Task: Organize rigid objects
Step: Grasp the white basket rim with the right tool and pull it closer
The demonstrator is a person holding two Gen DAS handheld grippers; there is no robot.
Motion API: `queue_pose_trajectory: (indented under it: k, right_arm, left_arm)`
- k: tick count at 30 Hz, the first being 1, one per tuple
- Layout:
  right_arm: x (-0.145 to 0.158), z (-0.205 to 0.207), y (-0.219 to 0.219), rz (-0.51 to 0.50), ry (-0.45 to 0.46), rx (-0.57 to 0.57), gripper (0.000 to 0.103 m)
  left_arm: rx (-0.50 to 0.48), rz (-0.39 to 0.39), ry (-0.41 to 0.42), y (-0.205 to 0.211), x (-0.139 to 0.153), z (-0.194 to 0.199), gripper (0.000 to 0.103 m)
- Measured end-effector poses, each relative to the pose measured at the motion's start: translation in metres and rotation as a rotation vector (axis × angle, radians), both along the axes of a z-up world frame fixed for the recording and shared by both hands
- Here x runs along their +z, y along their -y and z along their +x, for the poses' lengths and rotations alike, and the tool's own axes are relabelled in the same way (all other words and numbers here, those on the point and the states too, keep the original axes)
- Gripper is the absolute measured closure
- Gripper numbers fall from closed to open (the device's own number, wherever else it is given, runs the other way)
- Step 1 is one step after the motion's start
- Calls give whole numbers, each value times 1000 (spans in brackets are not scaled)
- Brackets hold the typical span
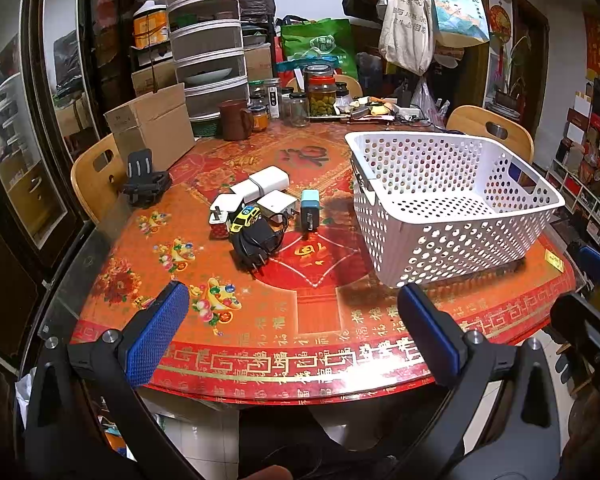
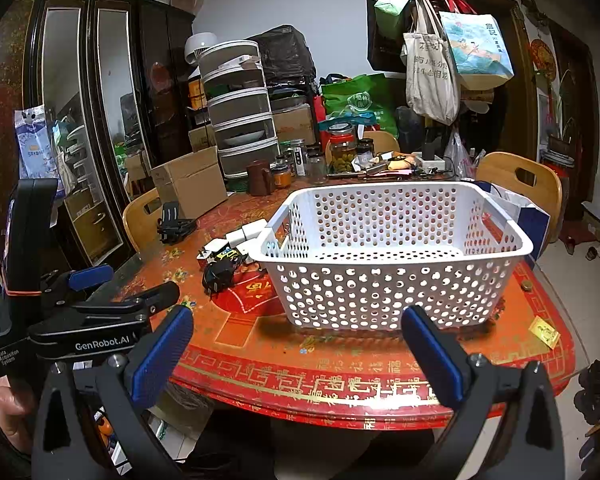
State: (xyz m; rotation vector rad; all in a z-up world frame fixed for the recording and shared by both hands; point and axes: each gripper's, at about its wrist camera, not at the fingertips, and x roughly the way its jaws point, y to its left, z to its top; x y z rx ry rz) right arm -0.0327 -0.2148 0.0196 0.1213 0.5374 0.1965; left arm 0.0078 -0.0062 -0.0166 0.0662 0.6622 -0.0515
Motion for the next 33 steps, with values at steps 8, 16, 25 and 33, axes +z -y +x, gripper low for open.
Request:
queue_pose_trajectory:
  k: [8,16,25,33]
  right_arm:
    - [-19,12,6,-19,-25,-37,0]
    - [-11,66,110,-84,-14,-313,0]
    - [-43,136,206,22,-206,-370,36]
    - [-57,154,200,61,-243,-329,60]
  left_arm:
    - [-6,13,35,-1,-11,13,0]
    - [89,27,54,-40,-27,80,0]
    - [62,10,-220,-66,-87,158,0]
    - [52,7,-290,-45,-121,204,0]
